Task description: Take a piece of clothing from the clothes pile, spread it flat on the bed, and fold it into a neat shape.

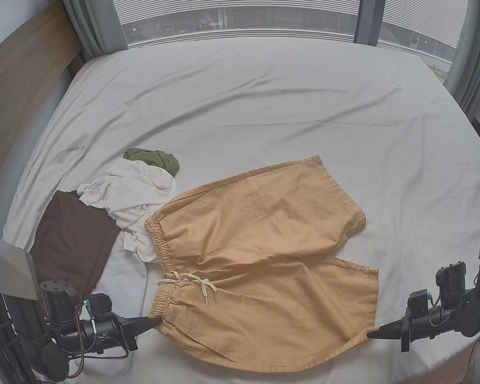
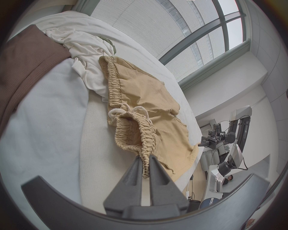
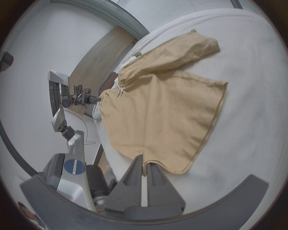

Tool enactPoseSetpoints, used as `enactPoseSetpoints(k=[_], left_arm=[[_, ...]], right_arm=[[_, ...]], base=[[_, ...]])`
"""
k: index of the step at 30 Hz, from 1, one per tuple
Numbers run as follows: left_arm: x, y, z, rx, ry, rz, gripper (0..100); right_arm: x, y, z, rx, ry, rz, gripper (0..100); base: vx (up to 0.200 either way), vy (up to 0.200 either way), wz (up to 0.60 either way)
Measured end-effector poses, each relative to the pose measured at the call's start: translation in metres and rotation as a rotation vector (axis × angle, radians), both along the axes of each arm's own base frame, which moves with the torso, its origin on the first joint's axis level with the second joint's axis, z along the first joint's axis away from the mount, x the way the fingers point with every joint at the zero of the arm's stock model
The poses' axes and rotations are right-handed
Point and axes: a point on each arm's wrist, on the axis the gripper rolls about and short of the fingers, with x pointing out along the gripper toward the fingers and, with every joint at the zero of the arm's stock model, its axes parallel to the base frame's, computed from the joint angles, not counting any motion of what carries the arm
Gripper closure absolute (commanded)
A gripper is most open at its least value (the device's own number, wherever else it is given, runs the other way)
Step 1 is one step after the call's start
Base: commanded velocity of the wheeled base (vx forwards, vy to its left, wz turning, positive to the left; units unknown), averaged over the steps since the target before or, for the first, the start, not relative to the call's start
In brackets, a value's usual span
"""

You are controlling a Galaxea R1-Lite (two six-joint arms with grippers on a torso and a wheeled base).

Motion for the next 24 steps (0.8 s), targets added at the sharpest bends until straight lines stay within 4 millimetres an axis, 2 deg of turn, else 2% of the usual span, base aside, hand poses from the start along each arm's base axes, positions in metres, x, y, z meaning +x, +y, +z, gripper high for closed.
enactPoseSetpoints(k=[14,24], left_arm=[[0.011,-0.006,0.002,-0.046,0.003,0.006,100],[0.027,-0.009,0.02,-0.14,-0.026,0.049,100]], right_arm=[[0.022,0.002,0.02,0.124,-0.141,-0.095,100],[0.035,0.002,0.024,0.164,-0.143,-0.129,100]], base=[[0.0,0.0,0.0],[0.0,0.0,0.0]])
